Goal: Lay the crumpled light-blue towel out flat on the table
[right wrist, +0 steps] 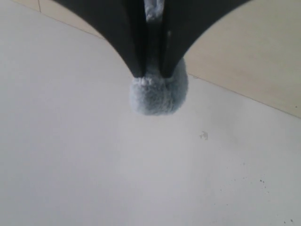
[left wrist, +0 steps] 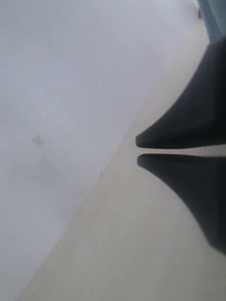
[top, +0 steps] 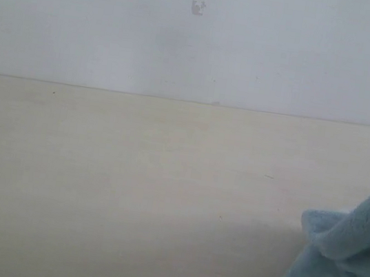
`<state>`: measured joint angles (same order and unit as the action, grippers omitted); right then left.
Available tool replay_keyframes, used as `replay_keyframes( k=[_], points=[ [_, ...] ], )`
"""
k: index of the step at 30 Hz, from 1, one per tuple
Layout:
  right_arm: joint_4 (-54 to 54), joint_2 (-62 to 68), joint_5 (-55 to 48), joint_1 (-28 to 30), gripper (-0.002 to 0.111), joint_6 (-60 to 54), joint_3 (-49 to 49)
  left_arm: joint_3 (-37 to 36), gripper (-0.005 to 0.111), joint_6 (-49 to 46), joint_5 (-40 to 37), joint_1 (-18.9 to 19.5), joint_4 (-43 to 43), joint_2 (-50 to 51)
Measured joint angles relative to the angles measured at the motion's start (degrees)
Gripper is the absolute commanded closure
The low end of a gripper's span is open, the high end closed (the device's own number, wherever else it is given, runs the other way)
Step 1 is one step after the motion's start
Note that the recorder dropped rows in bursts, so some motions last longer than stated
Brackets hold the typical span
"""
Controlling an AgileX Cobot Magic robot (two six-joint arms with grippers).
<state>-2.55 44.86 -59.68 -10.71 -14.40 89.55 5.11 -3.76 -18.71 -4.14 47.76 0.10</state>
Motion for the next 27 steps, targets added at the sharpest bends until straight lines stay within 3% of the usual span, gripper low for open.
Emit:
replay_keyframes(
  k=[3, 6, 11, 13, 17, 27],
  points=[
    [0.0, 0.4, 0.0, -1.4, 0.100, 0.0, 0.0, 2.8, 0.102, -21.5, -3.9, -0.3, 15.4, 0.2],
    [1.5, 0.4, 1.2, -2.2, 0.100, 0.1, 0.0, 4.1, 0.090, -36.0, -7.6, -0.4, 26.0, 4.0],
    [1.1, 0.6, 4.4, -2.4, 0.100, -1.9, 0.0, 5.0, 0.052, -57.7, -13.1, -0.4, 38.8, 16.1],
    [-2.2, 1.7, 5.7, -2.4, 0.100, -4.3, 0.0, 5.9, 0.044, -69.1, -15.8, -0.4, 45.8, 21.7],
    [-10.0, 5.2, 5.8, -2.5, 0.100, -8.6, 0.0, 10.2, 0.043, -84.1, -21.2, -0.4, 50.7, 36.3],
    [-16.8, 7.2, 0.9, -2.5, 0.100, -14.0, 0.0, 25.4, 0.043, -103.7, -36.0, -0.4, 51.4, 77.1]
  ],
)
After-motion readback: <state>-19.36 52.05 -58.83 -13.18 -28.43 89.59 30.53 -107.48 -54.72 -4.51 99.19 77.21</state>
